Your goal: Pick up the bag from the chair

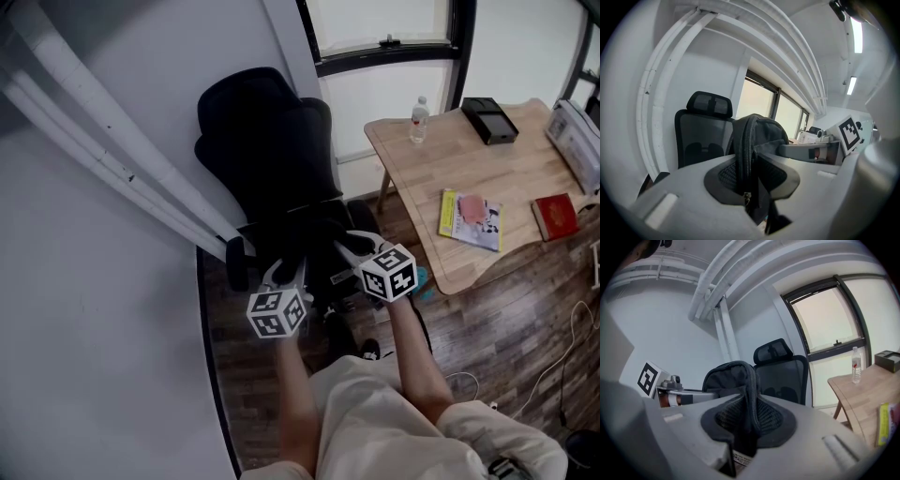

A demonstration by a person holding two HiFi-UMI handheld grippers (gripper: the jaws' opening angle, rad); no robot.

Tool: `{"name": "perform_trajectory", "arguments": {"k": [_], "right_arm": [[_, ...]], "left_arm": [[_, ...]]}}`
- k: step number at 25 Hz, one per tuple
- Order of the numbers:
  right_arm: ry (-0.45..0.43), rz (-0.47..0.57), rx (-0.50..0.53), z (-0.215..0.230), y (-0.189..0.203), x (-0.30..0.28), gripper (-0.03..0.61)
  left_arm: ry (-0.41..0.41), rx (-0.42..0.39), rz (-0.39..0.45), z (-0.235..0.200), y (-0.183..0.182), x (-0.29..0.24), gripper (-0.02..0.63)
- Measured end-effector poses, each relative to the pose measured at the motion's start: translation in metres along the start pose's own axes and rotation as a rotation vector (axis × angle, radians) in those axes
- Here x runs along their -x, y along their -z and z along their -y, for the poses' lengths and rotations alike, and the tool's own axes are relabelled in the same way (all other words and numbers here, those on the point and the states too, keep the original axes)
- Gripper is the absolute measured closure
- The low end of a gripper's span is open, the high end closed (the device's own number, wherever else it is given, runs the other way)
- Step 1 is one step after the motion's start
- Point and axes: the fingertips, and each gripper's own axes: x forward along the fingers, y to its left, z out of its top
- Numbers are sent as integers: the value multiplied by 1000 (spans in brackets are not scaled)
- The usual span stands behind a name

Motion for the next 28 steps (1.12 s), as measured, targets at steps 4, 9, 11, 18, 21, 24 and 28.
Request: {"name": "perform_trajectory", "arguments": {"k": [4,9,11,18,21,24,28], "right_arm": [[2,-7,-7,-2,7,2,499],[0,-13,6,-8,11,1,499],[-1,-15,11,-11,11,0,499],[1,-13,18,-15,12,-1,499],[8,-16,14,-13,13,0,497],[8,-18,13,-14,13,2,497],[13,-10,14,-13,11,4,497]], "left_arm": [[-9,-1,-10,1,7,4,529],[-24,-5,-9,-2,11,9,529],[-26,-3,-9,-4,12,11,529],[-29,-7,-5,-6,11,16,528],[-17,-16,-11,-4,10,15,528],[-10,-18,-11,-3,10,16,528],[-10,-19,-5,-2,9,15,528]]}}
